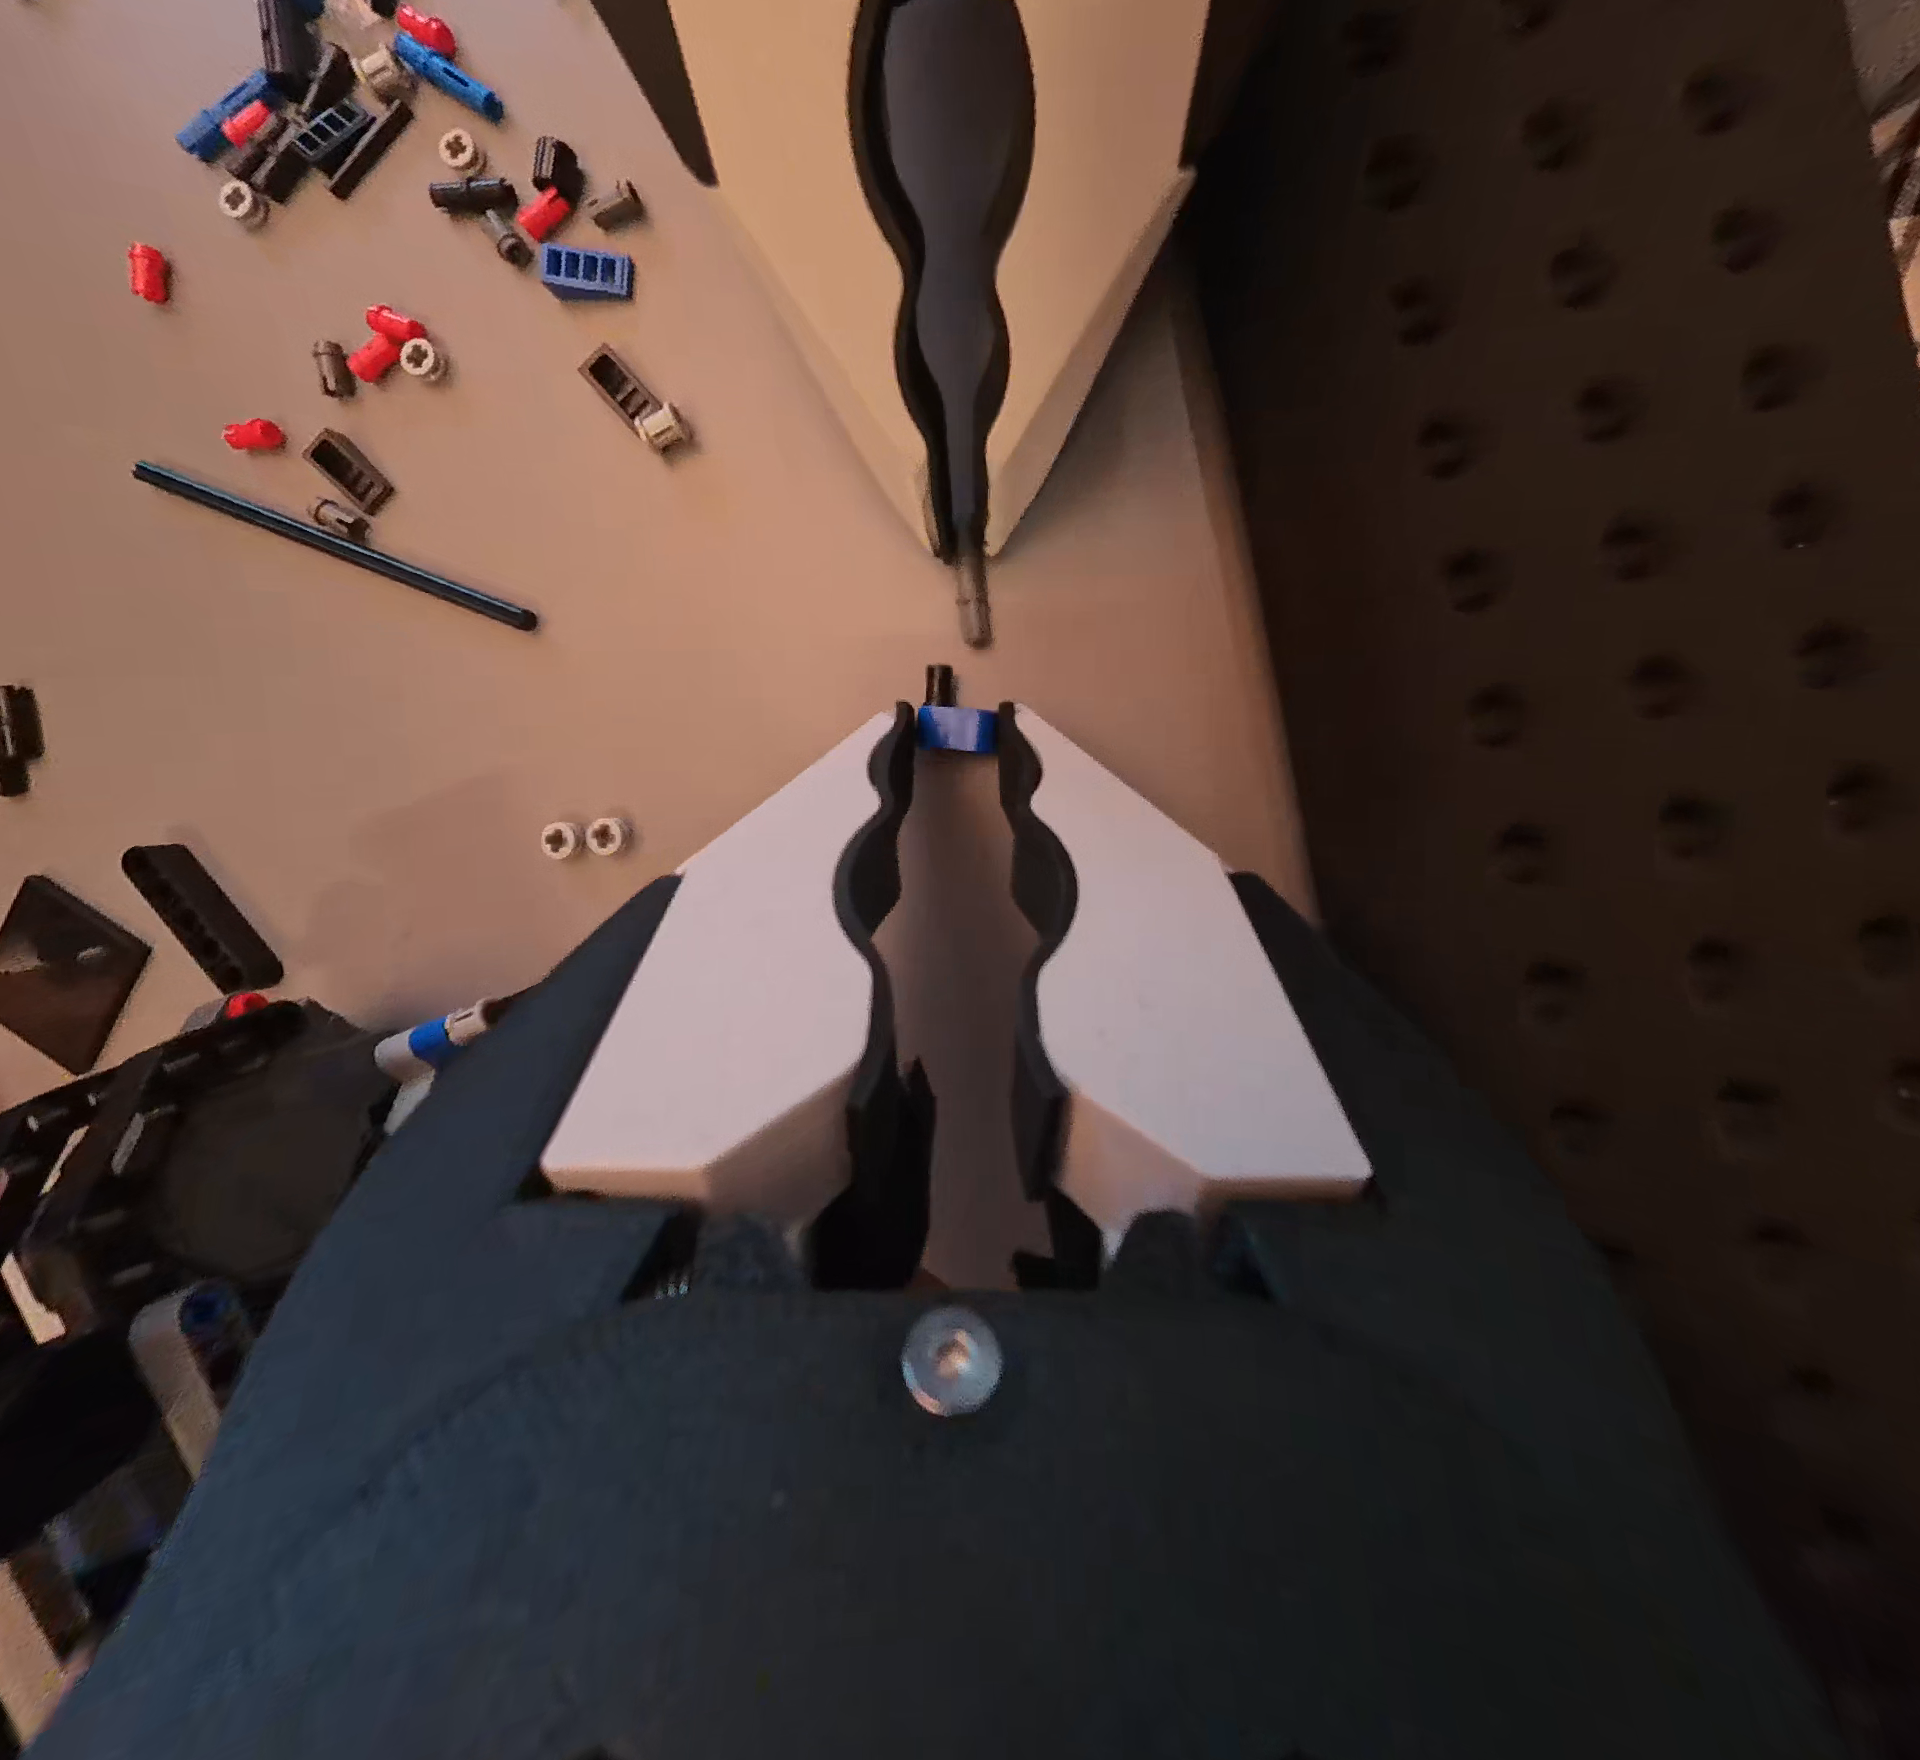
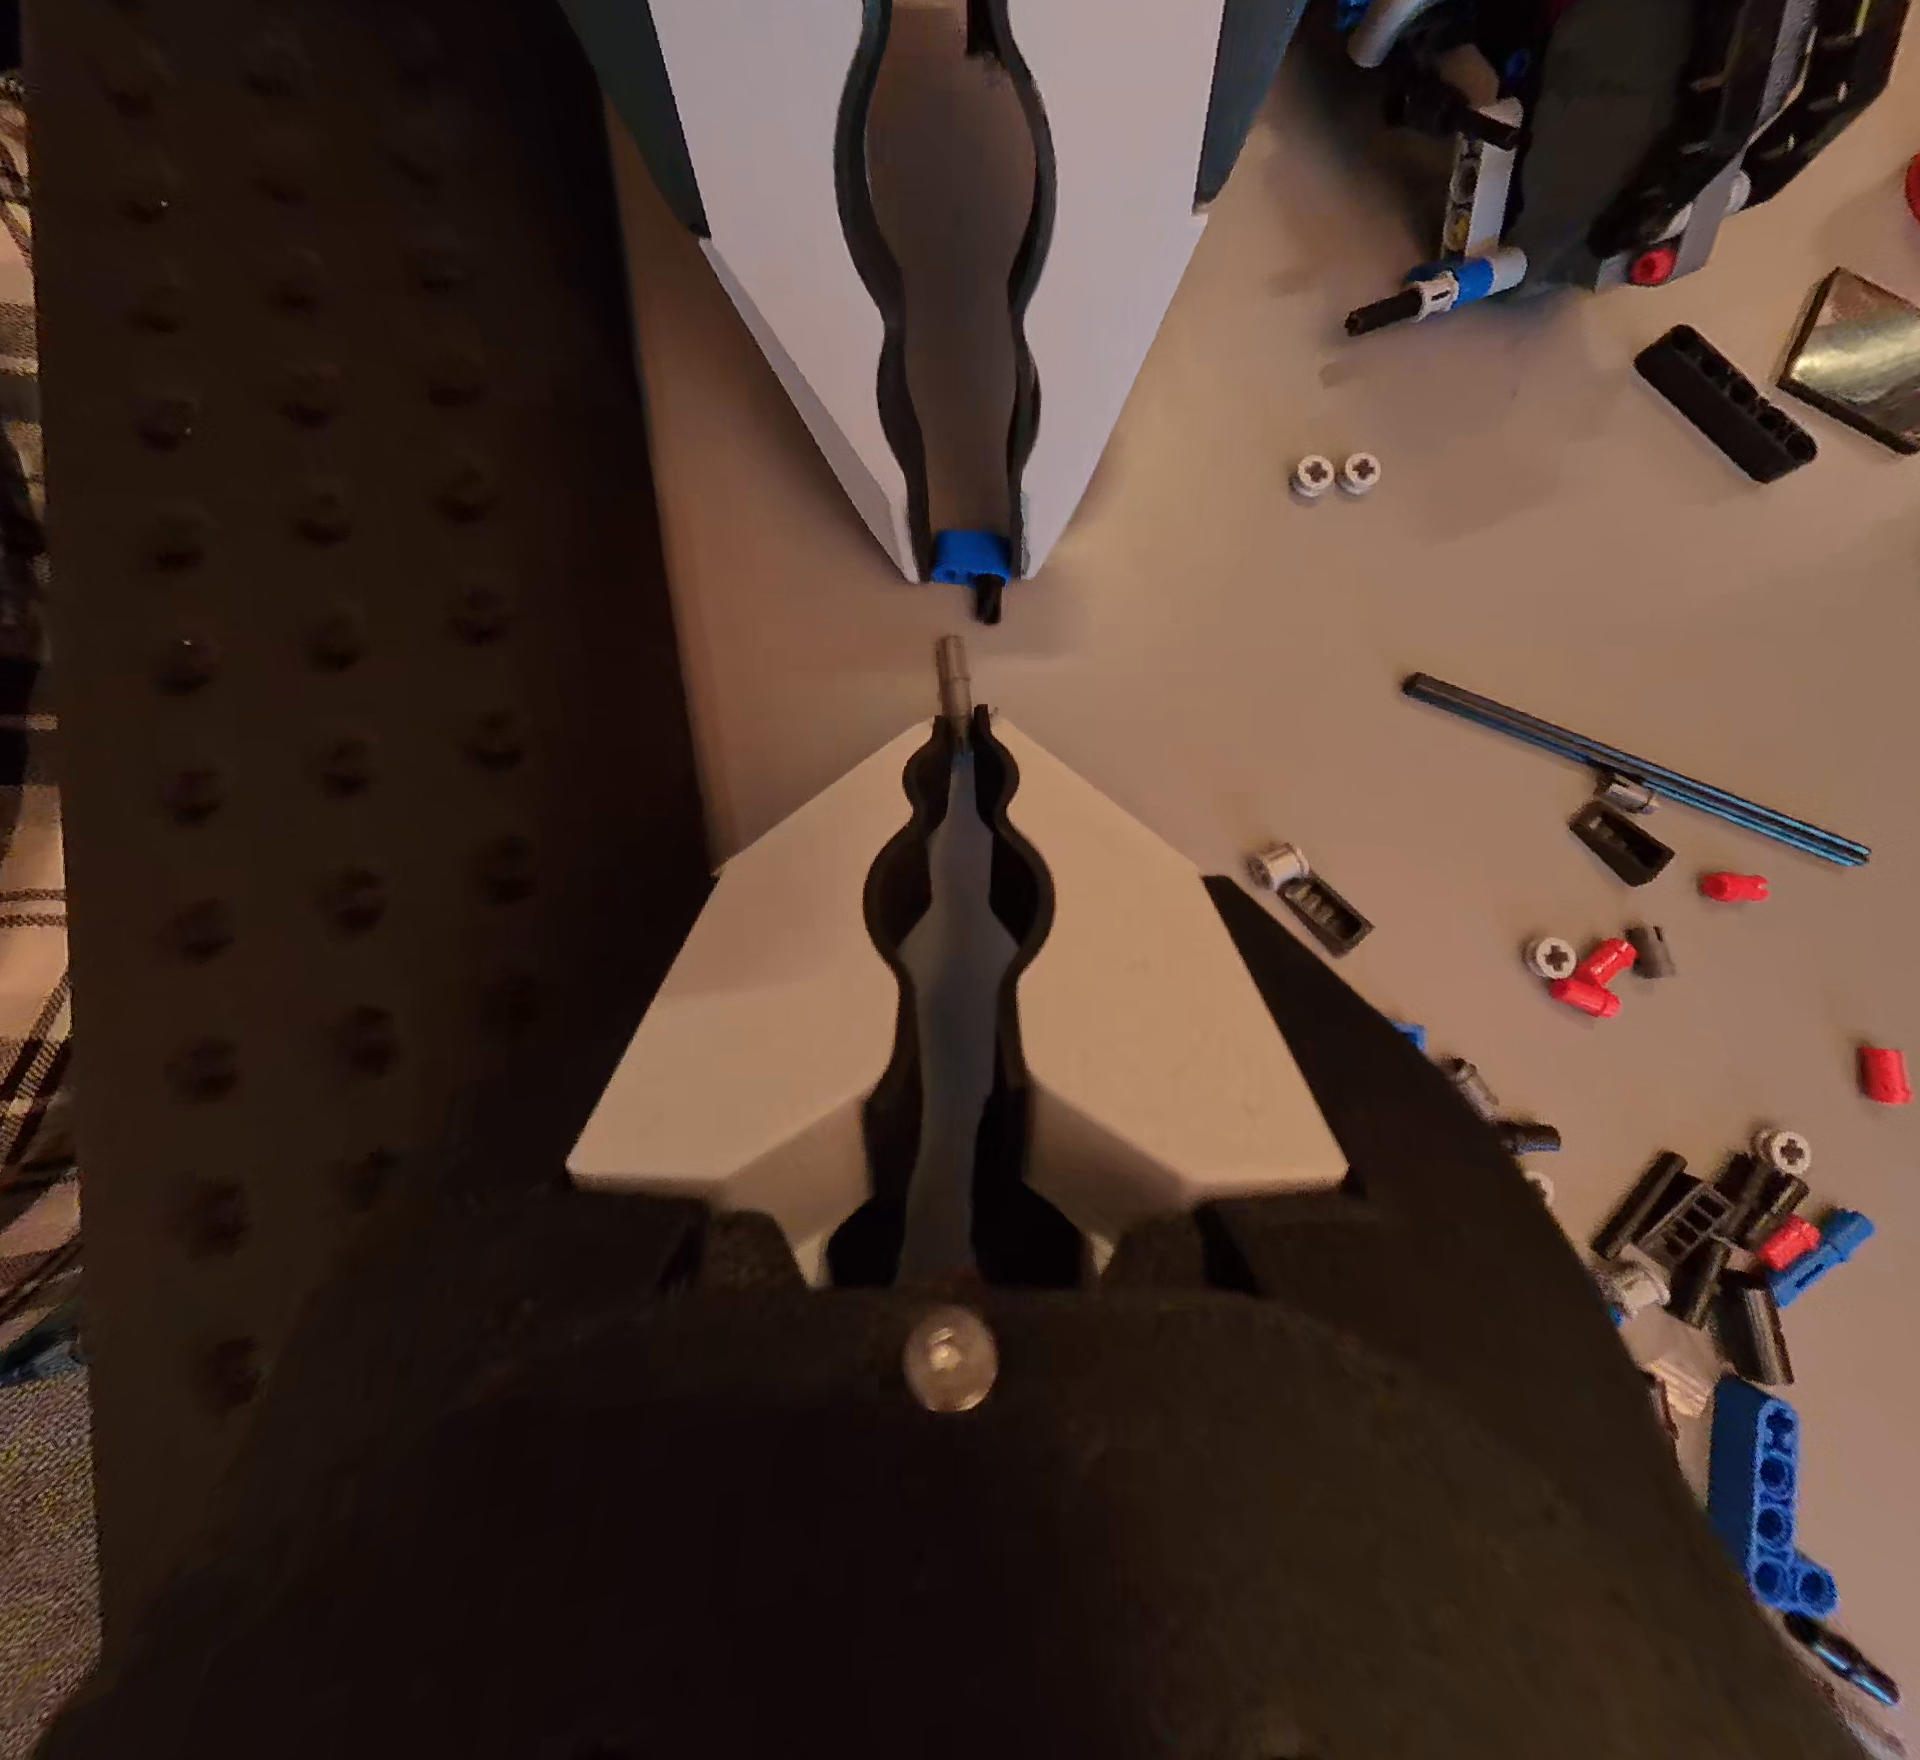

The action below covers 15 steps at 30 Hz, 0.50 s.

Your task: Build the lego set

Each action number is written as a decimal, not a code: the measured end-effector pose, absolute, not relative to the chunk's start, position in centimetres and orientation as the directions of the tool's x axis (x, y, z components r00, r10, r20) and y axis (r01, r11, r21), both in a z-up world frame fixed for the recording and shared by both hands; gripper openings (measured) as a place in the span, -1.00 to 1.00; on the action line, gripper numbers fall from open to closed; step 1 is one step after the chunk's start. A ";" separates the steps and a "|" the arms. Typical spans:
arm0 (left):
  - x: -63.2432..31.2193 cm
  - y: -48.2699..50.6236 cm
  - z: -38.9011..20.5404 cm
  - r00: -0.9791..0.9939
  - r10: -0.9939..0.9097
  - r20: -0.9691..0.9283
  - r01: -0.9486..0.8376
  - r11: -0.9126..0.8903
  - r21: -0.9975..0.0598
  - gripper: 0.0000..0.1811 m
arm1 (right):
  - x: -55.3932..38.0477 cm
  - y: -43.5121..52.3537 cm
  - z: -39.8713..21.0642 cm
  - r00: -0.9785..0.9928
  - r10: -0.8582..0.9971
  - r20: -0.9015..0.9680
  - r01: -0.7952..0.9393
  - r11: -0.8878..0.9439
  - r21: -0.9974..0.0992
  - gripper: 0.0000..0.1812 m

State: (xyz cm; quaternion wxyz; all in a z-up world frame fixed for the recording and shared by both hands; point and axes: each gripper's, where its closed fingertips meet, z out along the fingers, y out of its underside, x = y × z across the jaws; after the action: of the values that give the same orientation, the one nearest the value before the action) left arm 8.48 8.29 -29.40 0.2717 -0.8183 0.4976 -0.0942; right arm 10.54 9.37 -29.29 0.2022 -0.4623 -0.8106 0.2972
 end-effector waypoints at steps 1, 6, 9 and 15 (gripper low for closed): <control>8.5 8.3 -29.4 0.495 -0.861 -0.118 -0.756 -0.360 -0.547 -0.84 | 10.4 9.3 -29.3 -0.490 0.870 0.054 0.630 0.397 -0.668 -0.98; 8.6 8.4 -29.3 0.534 -0.829 -0.167 -0.728 -0.351 -0.589 -0.85 | 10.0 9.2 -29.3 -0.472 0.879 0.062 0.637 0.389 -0.666 -0.98; 8.6 8.4 -29.3 0.555 -0.810 -0.187 -0.714 -0.349 -0.607 -0.85 | 9.8 9.0 -29.3 -0.468 0.881 0.068 0.636 0.390 -0.667 -0.98; 8.6 8.4 -29.3 0.572 -0.789 -0.221 -0.709 -0.340 -0.618 -0.85 | 9.7 8.9 -29.3 -0.467 0.879 0.092 0.629 0.404 -0.665 -0.99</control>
State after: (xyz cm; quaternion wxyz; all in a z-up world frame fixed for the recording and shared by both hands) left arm 8.64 8.39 -29.31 0.3456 -0.8166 0.4586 -0.0586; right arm 9.66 8.88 -29.28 0.2209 -0.4665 -0.8081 0.2838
